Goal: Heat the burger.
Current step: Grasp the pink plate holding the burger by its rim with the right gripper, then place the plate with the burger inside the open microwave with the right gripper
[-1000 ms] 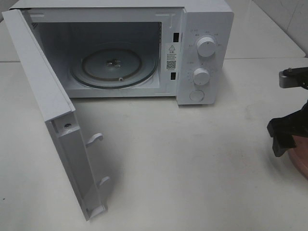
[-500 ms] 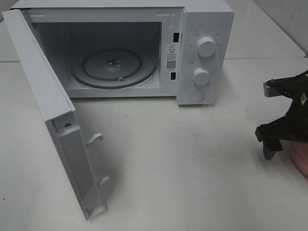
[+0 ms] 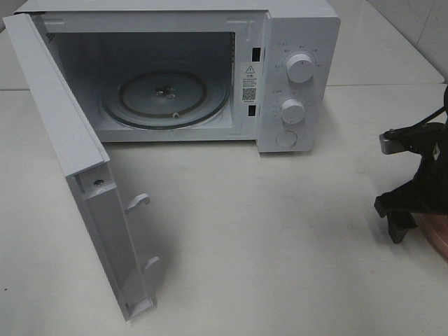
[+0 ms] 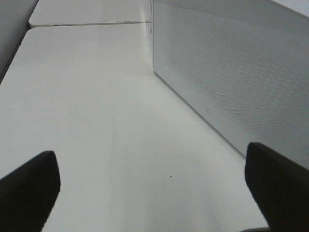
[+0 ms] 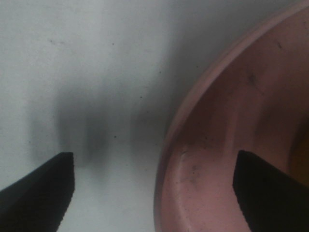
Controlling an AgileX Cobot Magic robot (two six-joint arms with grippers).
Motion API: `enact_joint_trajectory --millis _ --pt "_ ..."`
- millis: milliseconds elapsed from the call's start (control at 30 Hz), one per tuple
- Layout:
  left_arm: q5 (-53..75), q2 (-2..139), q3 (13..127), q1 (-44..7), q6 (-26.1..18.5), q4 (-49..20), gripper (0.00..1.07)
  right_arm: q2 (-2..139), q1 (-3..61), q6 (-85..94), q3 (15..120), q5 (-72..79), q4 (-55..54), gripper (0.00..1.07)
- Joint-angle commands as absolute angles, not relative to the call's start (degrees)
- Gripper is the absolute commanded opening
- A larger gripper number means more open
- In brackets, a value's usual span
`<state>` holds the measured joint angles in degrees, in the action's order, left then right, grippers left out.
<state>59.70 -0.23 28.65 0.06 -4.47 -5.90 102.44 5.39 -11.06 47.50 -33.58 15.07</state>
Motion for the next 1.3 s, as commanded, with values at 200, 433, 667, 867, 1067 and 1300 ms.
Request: enact_joint_trajectory --millis 200,433,667,867,1067,1300 --pt "59.5 -1.7 28.5 0.2 -4.1 -5.9 0.98 103.3 5.2 -9.9 47.5 -34.1 14.8 0.74" --pt "59.5 -1.7 28.5 0.2 -4.1 -5.9 0.98 103.3 5.2 -11.0 47.5 -34.2 14.8 0.33" --pt "59.5 -1.7 28.5 0.2 -4.1 -5.9 0.98 103.3 4.8 -11.1 47.5 -34.5 14.9 0.00" --pt "59.5 -1.7 28.5 0.2 -4.1 -5.9 0.98 103.3 4.8 -10.9 47.5 -35.0 14.9 0.00" --pt "59.5 -1.7 28.5 0.2 -4.1 -5.9 0.98 103.3 4.9 -11.2 47.5 -36.0 14.9 0.00" --pt "59.5 -1.7 28.5 0.2 -4.1 -5.9 0.98 103.3 7.8 -15.9 47.5 -37.3 19.1 0.00"
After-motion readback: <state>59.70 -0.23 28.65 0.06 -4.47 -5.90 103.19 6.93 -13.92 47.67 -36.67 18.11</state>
